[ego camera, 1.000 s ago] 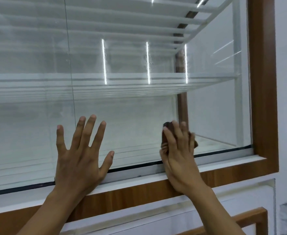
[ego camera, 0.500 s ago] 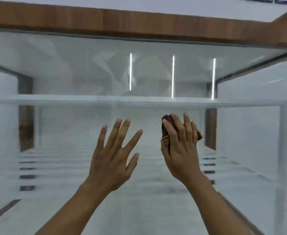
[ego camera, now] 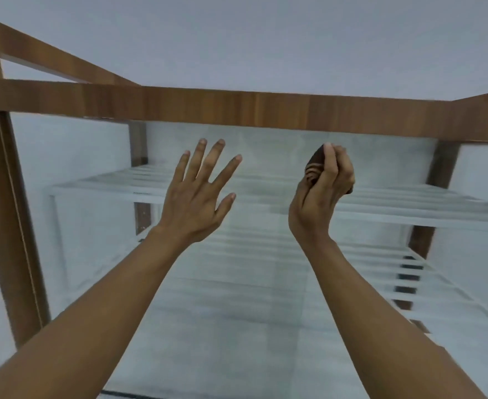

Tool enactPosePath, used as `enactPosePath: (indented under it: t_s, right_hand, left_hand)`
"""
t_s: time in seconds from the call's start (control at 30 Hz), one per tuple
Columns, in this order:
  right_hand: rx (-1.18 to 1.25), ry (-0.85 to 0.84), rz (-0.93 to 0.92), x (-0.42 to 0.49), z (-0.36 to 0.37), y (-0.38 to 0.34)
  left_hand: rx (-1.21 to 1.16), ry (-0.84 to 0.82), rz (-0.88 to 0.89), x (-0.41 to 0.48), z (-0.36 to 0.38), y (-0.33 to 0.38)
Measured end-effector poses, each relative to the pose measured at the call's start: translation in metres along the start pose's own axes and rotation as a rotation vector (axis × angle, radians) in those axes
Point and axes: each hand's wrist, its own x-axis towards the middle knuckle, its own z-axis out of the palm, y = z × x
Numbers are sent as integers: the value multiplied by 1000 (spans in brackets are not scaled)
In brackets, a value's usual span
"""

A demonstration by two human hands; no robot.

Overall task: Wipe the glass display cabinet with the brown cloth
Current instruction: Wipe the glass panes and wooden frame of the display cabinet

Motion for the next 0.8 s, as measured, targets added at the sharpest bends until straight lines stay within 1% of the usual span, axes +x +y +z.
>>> enactPosePath:
  t_s: [0.07,0.1,0.17,0.27,0.3,0.33,0.37,0.4,0.43,0.47,0.5,0.53,0.57,0.63,0.67,0.7,0.73,0.77,0.8]
  right_hand:
    - [6,27,-26,-5,11,-14]
    - [7,-6,-62,-9,20,-22]
    - [-69,-152,-166,-17,46,-44]
    - [-326,-379,-414,-38,90,-78]
    - [-373,-427,-475,-42,97,-81]
    - [-421,-421,-475,-43,98,-79]
    - [-477,-350,-380,-41,95,-74]
    - [-533,-218,-192,-37,90,-68]
    - [-555,-47,38,-31,88,-65]
    - [-553,106,226,-25,92,-70]
    - [-535,181,333,-22,105,-83]
    - [-509,174,331,-22,122,-100]
    - [-489,95,236,-30,140,-119]
    - [-445,-191,-108,-60,163,-144]
    - [-425,-338,-273,-74,160,-144]
    - [-433,-429,-396,-81,148,-133]
    - [-443,-444,-444,-81,130,-115]
    - [-454,-406,-390,-78,110,-94]
    - [-467,-318,-249,-74,91,-76]
  left_hand:
    - [-4,19,2,-10,1,-32]
    - [-5,32,1,-14,1,-48]
    - [-19,72,-7,-18,1,-80]
    - [-28,141,-29,-22,6,-127]
    - [-27,156,-31,-25,8,-140]
    - [-37,172,-22,-27,12,-151]
    - [-57,189,-2,-29,15,-158]
    - [-76,206,21,-30,17,-160]
    - [-86,223,36,-30,19,-161]
    - [-88,240,38,-30,22,-160]
    - [-90,251,34,-30,23,-159]
    - [-95,256,28,-30,25,-158]
    - [-110,262,20,-30,25,-159]
    - [-153,278,2,-32,26,-162]
    - [-166,283,-2,-34,26,-164]
    - [-171,284,-4,-37,26,-164]
    - [-170,282,-7,-38,26,-164]
    - [-166,275,-10,-39,25,-163]
    - [-158,264,-17,-39,26,-161]
